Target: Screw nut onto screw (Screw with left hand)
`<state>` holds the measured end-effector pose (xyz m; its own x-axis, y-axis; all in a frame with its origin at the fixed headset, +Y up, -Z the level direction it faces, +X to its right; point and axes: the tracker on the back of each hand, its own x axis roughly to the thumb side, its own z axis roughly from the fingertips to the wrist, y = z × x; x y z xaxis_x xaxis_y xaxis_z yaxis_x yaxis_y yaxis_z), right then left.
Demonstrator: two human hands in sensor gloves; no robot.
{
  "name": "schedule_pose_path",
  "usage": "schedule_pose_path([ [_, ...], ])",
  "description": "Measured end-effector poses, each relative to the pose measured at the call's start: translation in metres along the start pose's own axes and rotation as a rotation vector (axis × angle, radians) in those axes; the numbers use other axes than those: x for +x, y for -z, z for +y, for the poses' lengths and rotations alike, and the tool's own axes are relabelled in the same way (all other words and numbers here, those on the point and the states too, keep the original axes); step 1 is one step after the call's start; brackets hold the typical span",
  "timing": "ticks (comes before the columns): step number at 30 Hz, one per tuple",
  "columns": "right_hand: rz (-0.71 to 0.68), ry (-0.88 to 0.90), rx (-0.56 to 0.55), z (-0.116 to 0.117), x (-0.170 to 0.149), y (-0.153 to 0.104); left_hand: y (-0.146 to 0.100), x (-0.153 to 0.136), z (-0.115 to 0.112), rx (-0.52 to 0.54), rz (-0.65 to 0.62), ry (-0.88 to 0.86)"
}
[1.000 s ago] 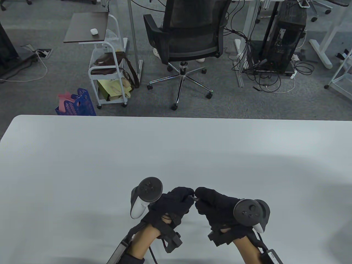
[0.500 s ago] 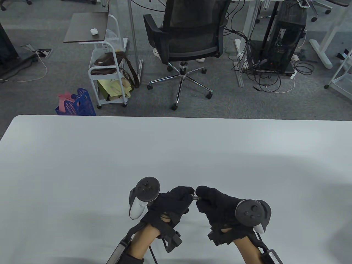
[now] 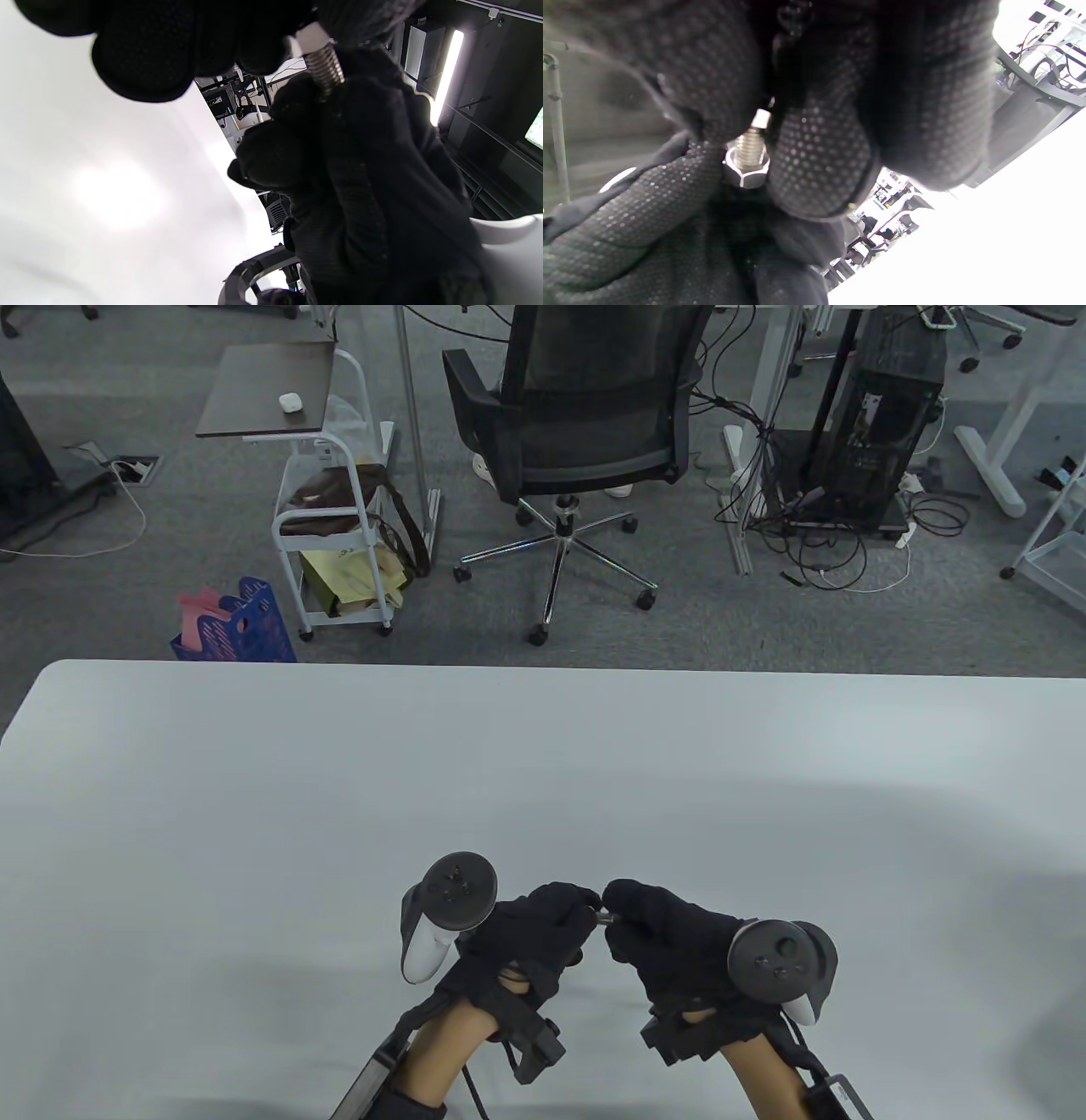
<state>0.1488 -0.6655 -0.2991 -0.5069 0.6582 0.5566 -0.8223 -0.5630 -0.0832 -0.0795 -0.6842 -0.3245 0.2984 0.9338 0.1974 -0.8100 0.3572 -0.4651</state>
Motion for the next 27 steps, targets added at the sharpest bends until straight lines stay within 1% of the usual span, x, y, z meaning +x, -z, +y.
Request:
schedule_pose_path([
  [2, 0.001, 0.005, 0.001, -0.0003, 0.0, -0.0001, 0.0001, 0.0006, 0.0, -0.024, -0.003, 0.009],
  [5, -0.001, 0.005, -0.01, -0.0018, 0.0003, 0.0001, -0.0004, -0.0021, 0.0007, -0.027, -0.004, -0.021],
  [8, -0.001, 0.012, -0.01, -0.001, 0.0005, 0.0001, -0.0008, -0.0046, 0.0015, 0.016, 0.005, -0.022],
  [11, -0.004, -0.004, -0.001, 0.0005, 0.0003, -0.0002, -0.0006, -0.0021, 0.001, 0.032, 0.003, -0.009],
  [16, -0.001, -0.005, -0.001, 0.0003, 0.0003, -0.0005, -0.0004, -0.0003, -0.0008, -0.028, 0.016, -0.01],
  [19, 0.002, 0.014, -0.008, -0.0005, 0.0004, -0.0003, -0.0011, -0.0031, -0.0001, -0.002, 0.012, -0.047],
  [22, 0.002, 0.012, -0.008, 0.0001, 0.0002, -0.0003, -0.0014, -0.0037, 0.0003, 0.023, 0.023, -0.03],
  [25, 0.003, 0.004, 0.0, 0.0007, 0.0, -0.0005, -0.0004, -0.0014, -0.0013, 0.007, 0.023, -0.014],
  [27, 0.004, 0.008, 0.001, 0.0003, 0.0001, -0.0004, 0.0001, -0.0005, -0.0015, -0.025, 0.017, -0.005],
])
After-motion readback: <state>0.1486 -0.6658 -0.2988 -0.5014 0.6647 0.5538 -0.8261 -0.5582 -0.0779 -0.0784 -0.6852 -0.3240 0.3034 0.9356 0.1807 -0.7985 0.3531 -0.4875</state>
